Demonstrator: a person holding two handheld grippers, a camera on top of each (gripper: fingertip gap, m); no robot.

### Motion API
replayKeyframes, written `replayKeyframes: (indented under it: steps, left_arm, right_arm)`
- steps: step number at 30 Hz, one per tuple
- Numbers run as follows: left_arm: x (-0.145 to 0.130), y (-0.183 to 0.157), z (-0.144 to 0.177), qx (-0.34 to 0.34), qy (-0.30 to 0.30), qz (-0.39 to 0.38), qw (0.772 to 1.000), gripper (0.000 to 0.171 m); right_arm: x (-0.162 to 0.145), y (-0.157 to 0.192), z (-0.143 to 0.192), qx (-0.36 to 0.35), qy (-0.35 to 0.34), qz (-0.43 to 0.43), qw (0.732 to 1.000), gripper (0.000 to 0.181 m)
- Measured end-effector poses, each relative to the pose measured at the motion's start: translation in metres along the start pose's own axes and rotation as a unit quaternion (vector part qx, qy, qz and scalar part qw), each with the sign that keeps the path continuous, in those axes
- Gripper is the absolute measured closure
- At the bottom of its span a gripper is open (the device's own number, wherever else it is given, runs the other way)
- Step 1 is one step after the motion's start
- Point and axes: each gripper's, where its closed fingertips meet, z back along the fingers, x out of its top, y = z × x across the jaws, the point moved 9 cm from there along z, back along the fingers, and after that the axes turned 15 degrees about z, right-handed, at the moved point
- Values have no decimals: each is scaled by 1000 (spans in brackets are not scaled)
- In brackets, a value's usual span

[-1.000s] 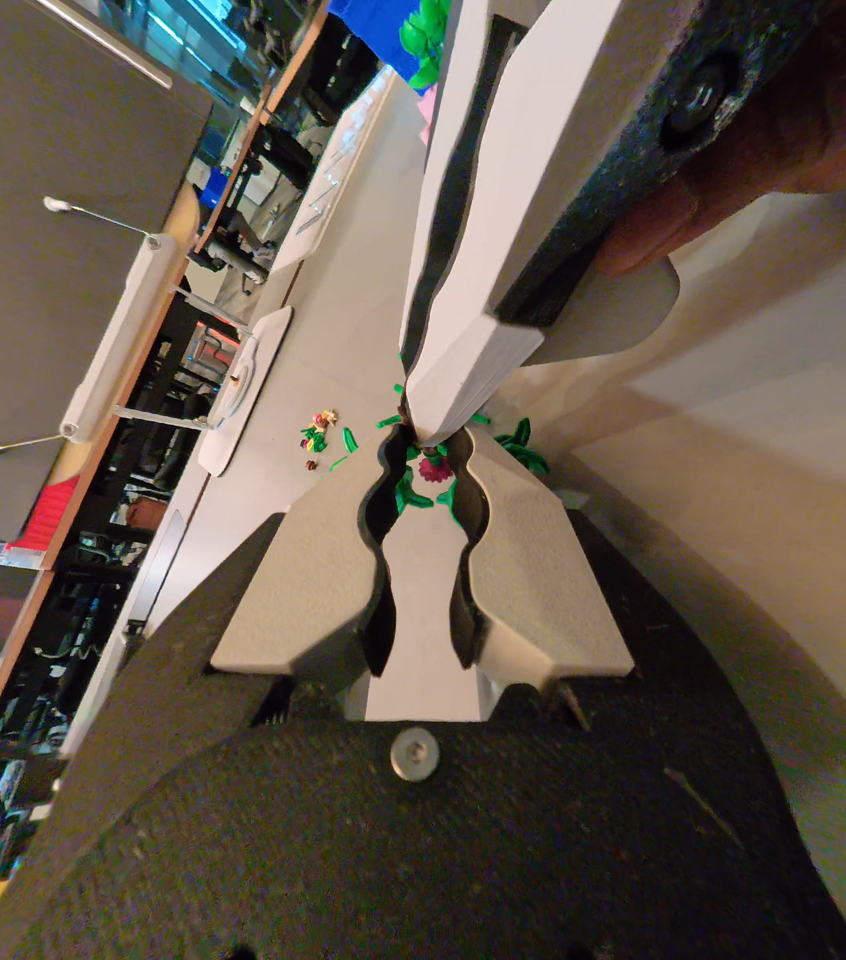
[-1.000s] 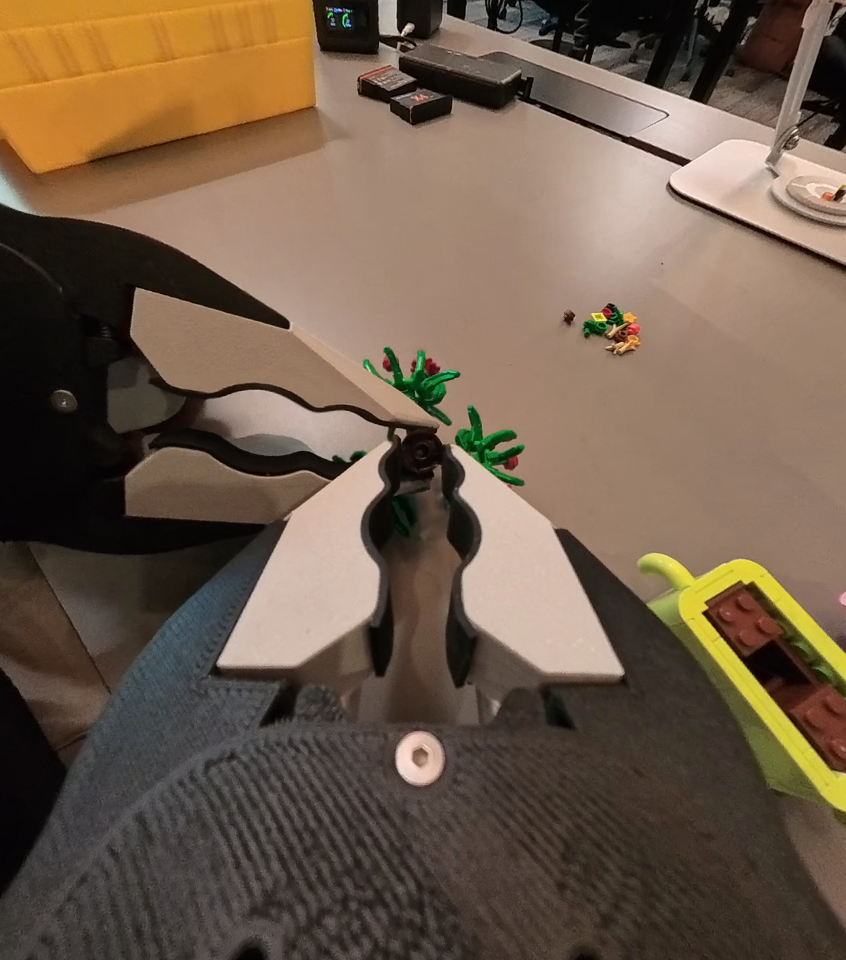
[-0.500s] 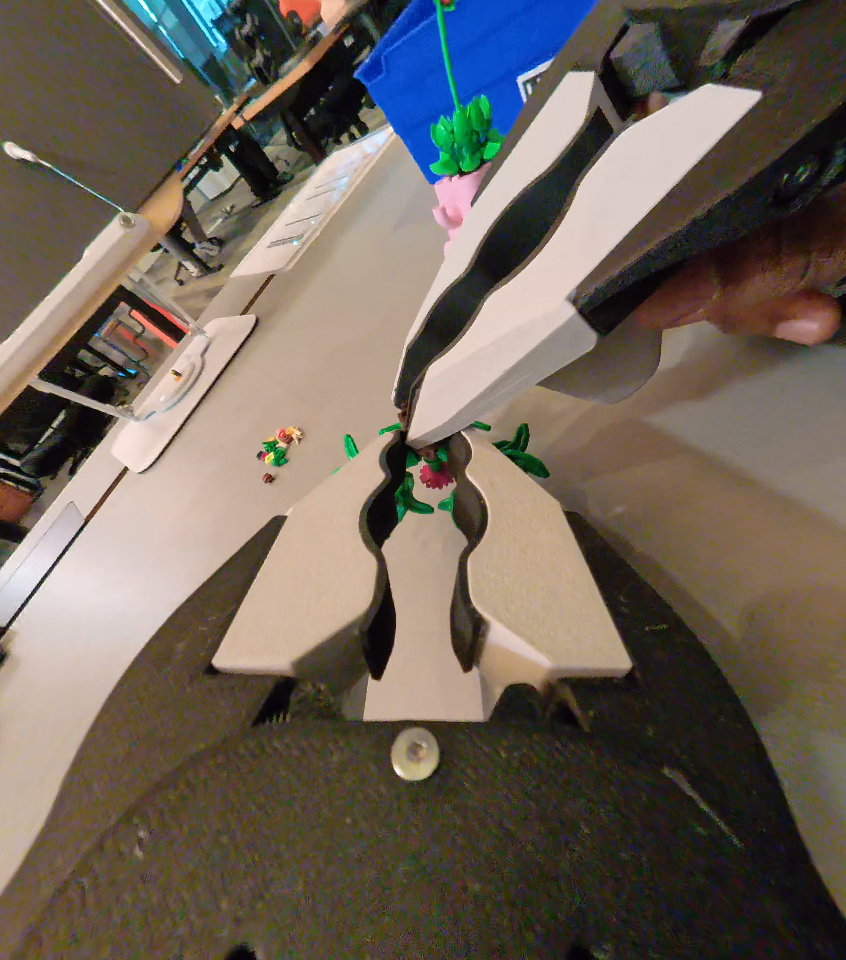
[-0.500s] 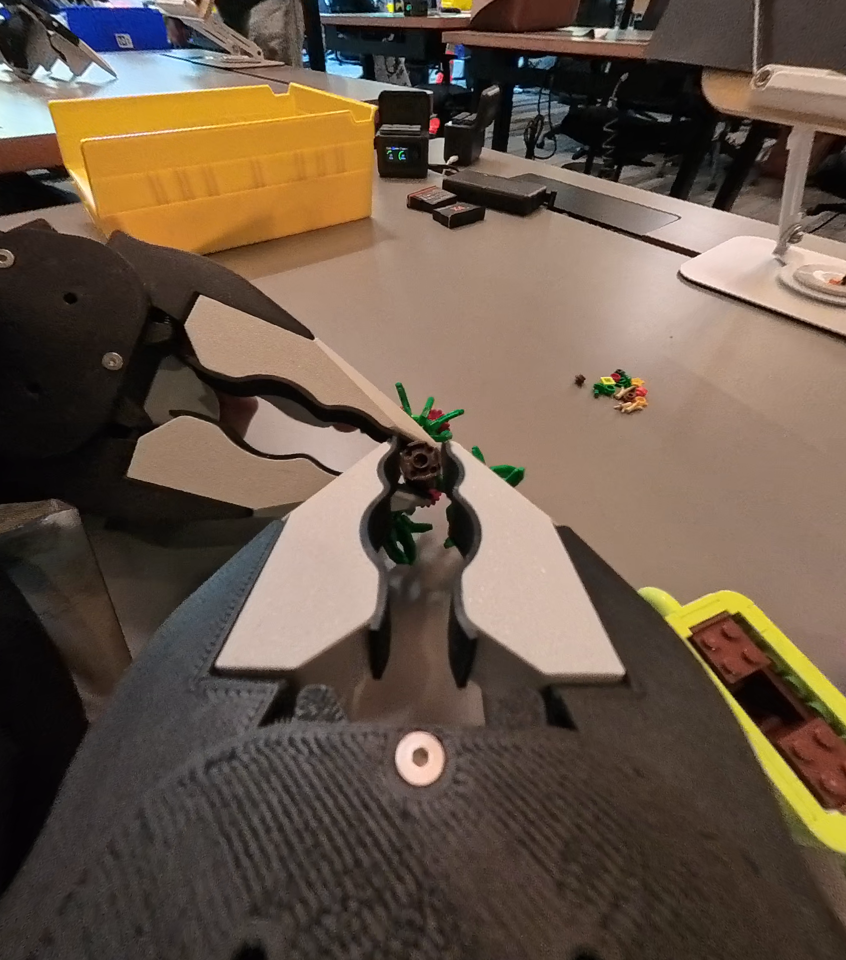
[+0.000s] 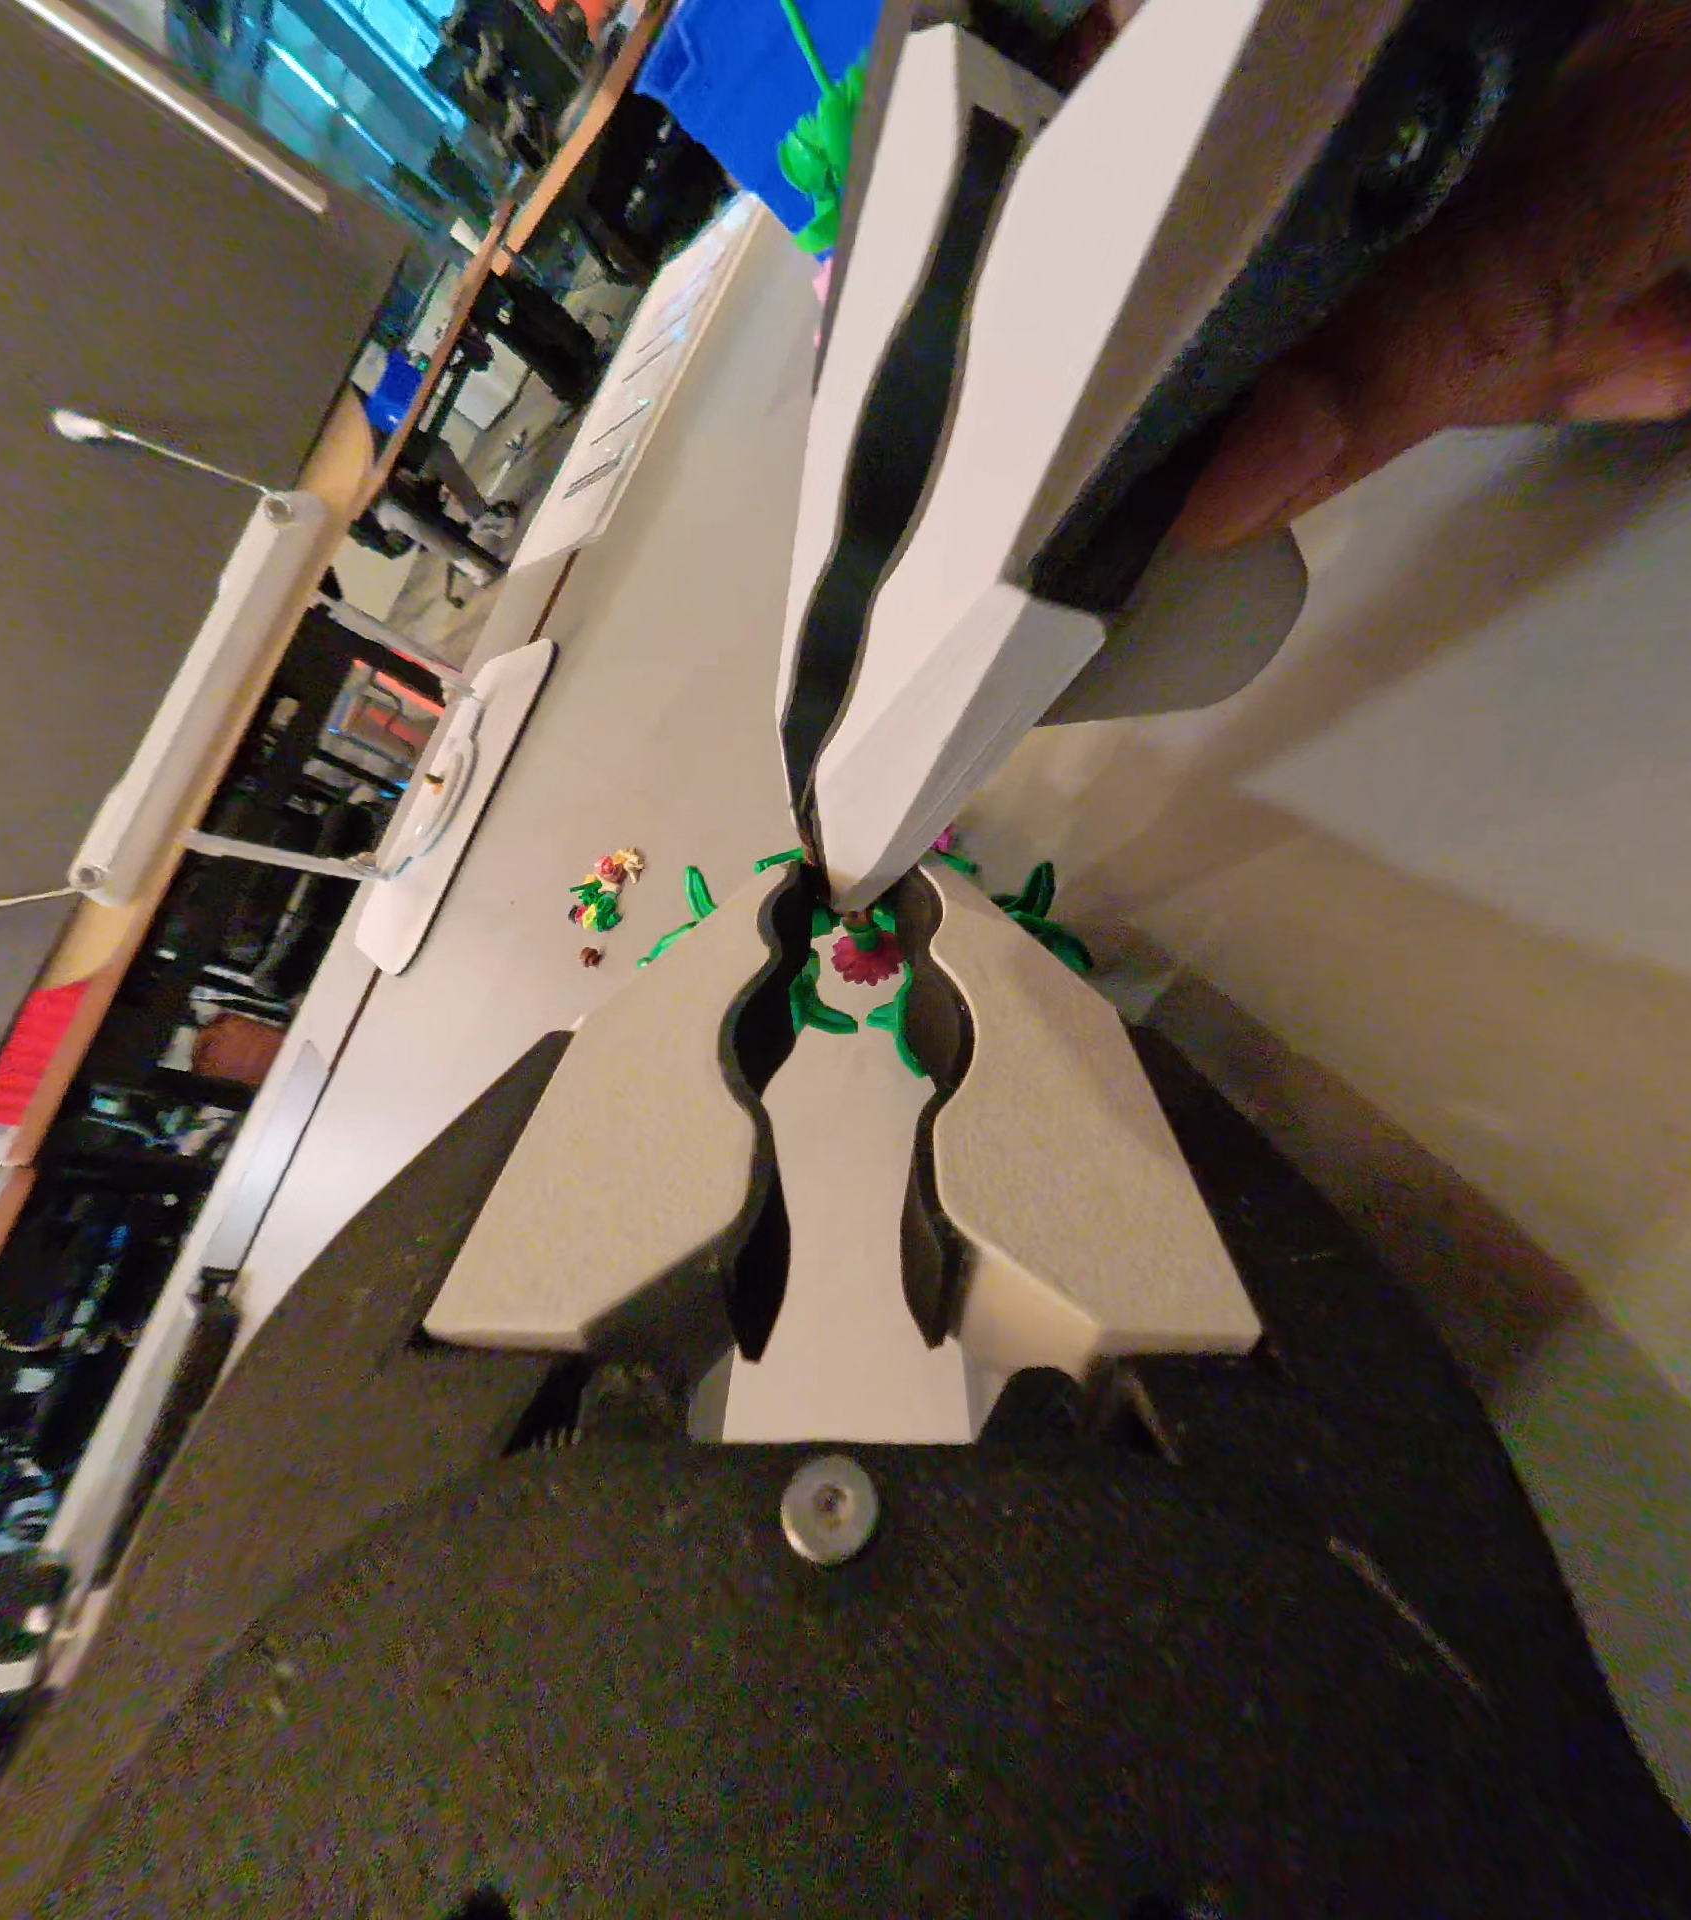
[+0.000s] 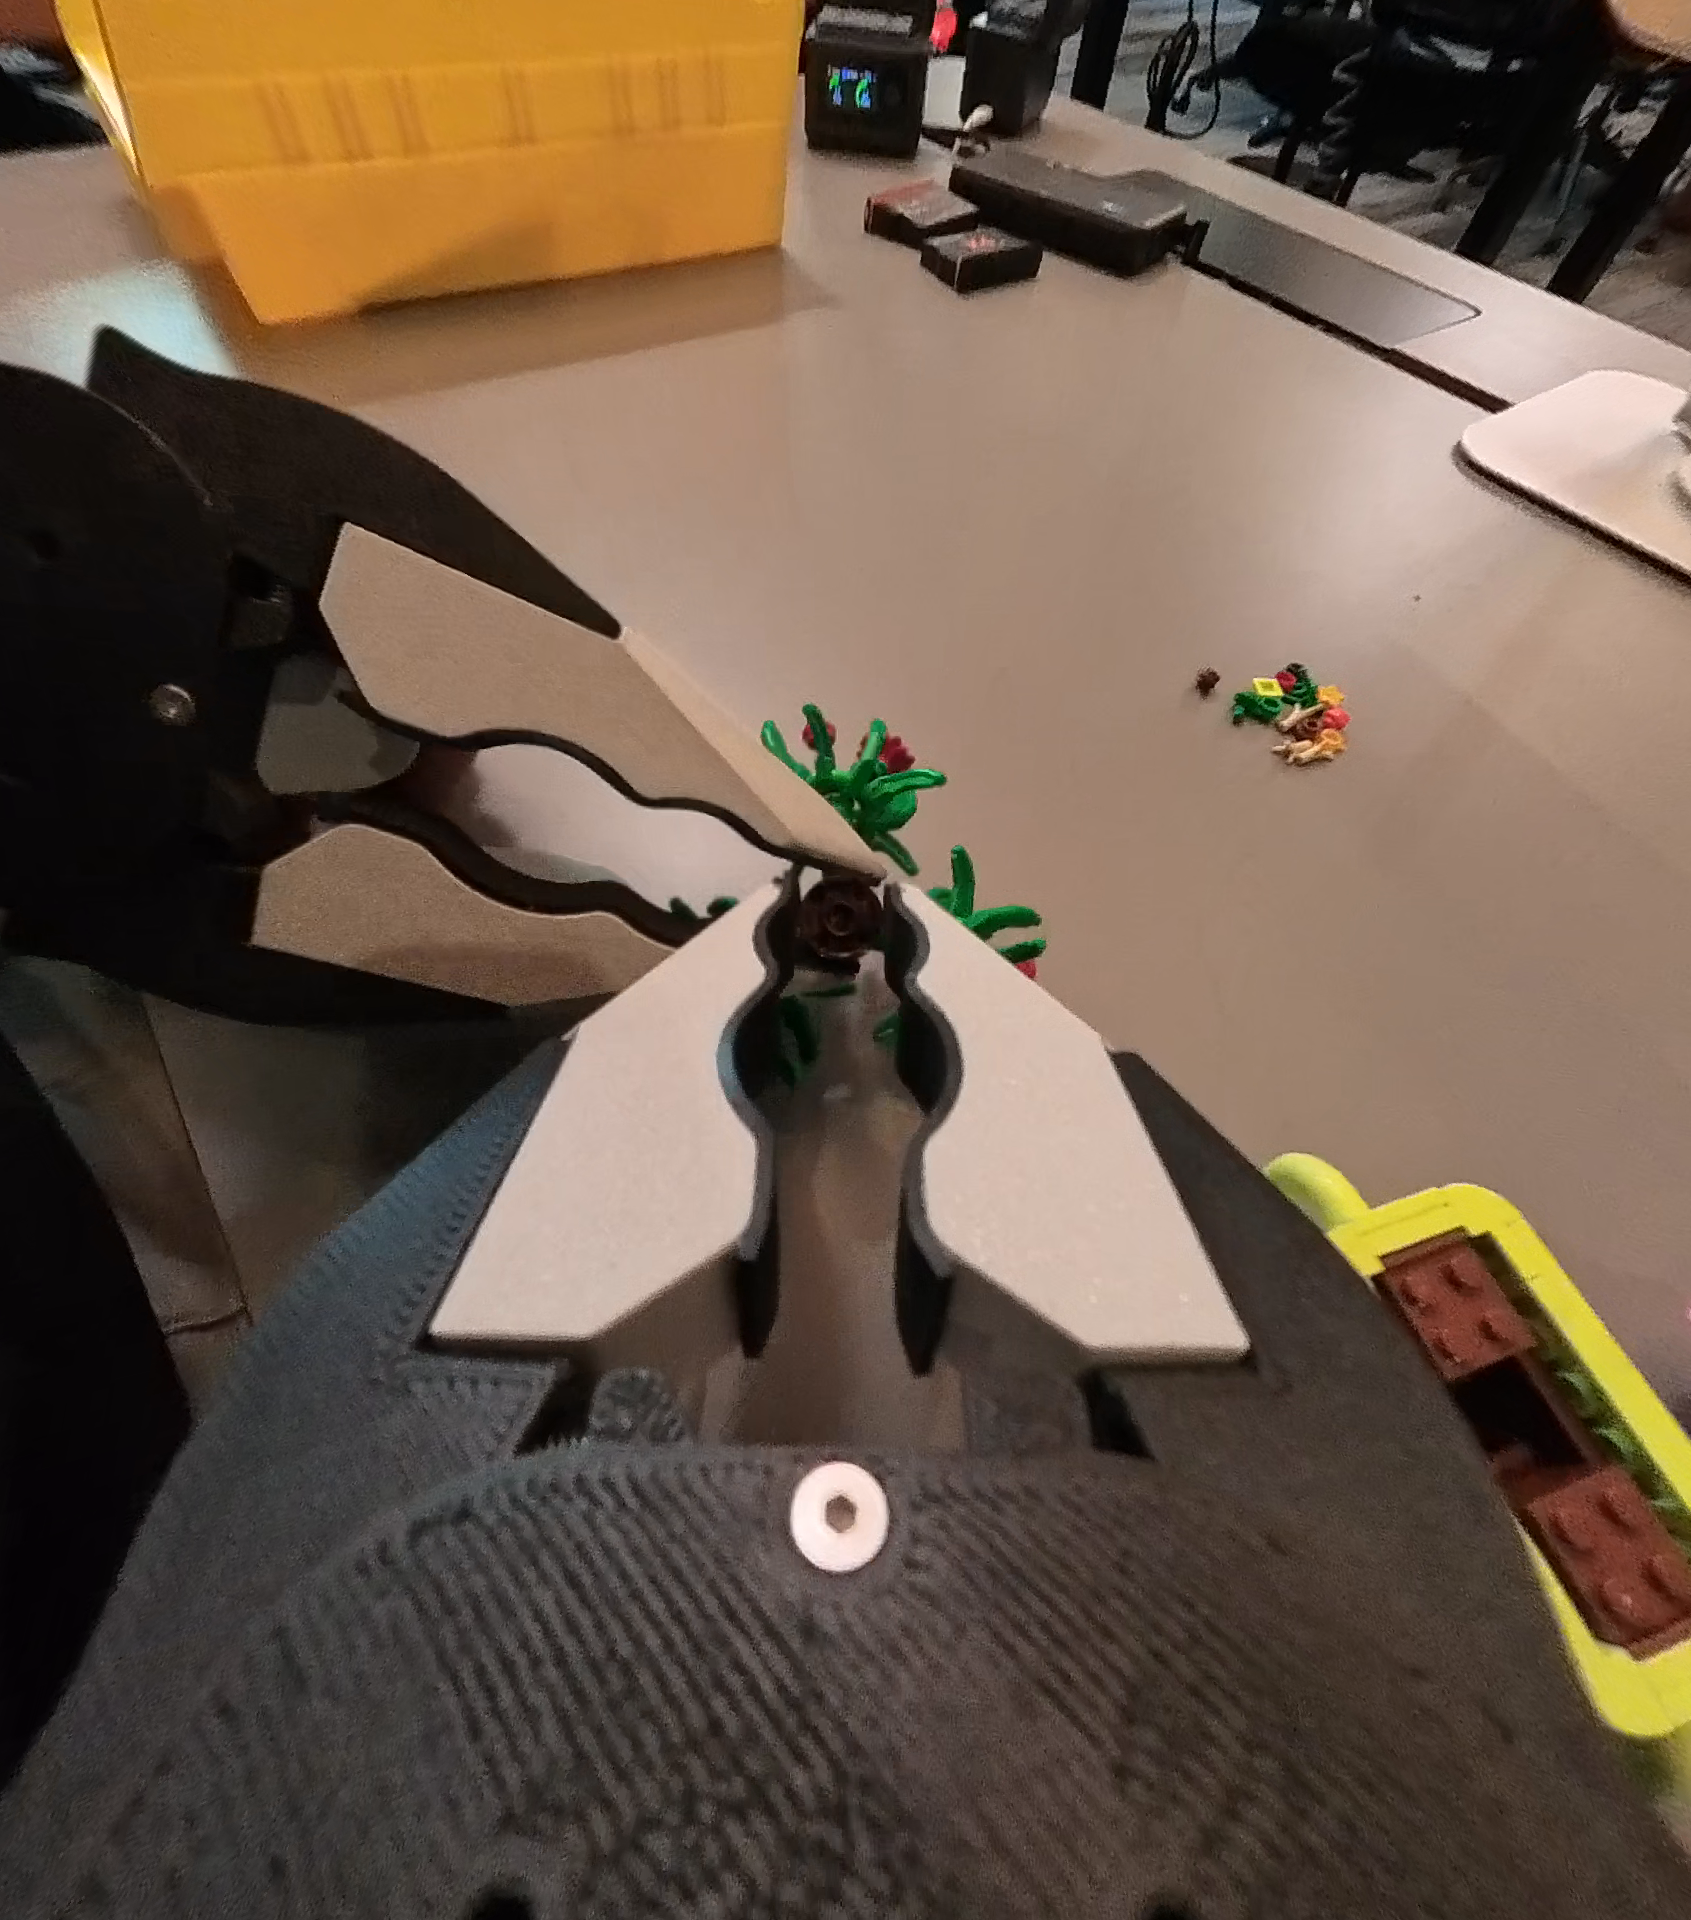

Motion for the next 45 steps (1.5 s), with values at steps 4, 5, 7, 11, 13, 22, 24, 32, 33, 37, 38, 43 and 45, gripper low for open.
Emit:
replayKeyframes:
  steps: [4,5,7,11,13,22,24,32,33,37,38,43,45]
  left_arm:
    - [-1,-3,0,8,-1,-21,1000,157]
    - [-1,-4,0,7,-1,-22,1000,157]
    - [0,-4,-1,5,1,-23,1000,156]
    - [2,-2,0,-21,8,18,1000,156]
    - [6,3,1,-35,0,62,997,156]
    - [-4,26,4,-17,23,126,992,157]
    - [-4,27,2,-22,24,128,991,157]
    - [-3,36,5,-18,1,156,988,157]
    - [-3,38,6,-17,-3,162,987,157]
    - [0,50,14,-10,-25,193,981,157]
    - [0,53,17,-7,-29,198,980,157]
    - [-4,66,29,9,-51,217,975,157]
    - [-6,73,33,18,-66,235,970,156]
  right_arm:
    - [-2,0,0,5,10,2,1000,167]
    - [-2,0,1,8,10,-1,1000,167]
    - [-3,0,2,8,13,-6,1000,167]
    - [-1,4,4,-11,7,17,1000,168]
    - [1,1,7,-10,-20,-5,1000,169]
    - [4,-15,23,-24,-133,-109,985,168]
    - [2,-18,23,-21,-139,-126,982,168]
    - [1,-27,24,47,-233,-247,939,168]
    - [4,-27,26,69,-261,-269,925,168]
    - [17,-34,33,183,-389,-395,812,167]
    - [19,-36,33,204,-409,-414,787,167]
    - [41,-34,31,274,-455,-438,725,167]
    - [50,-35,27,280,-442,-434,734,167]
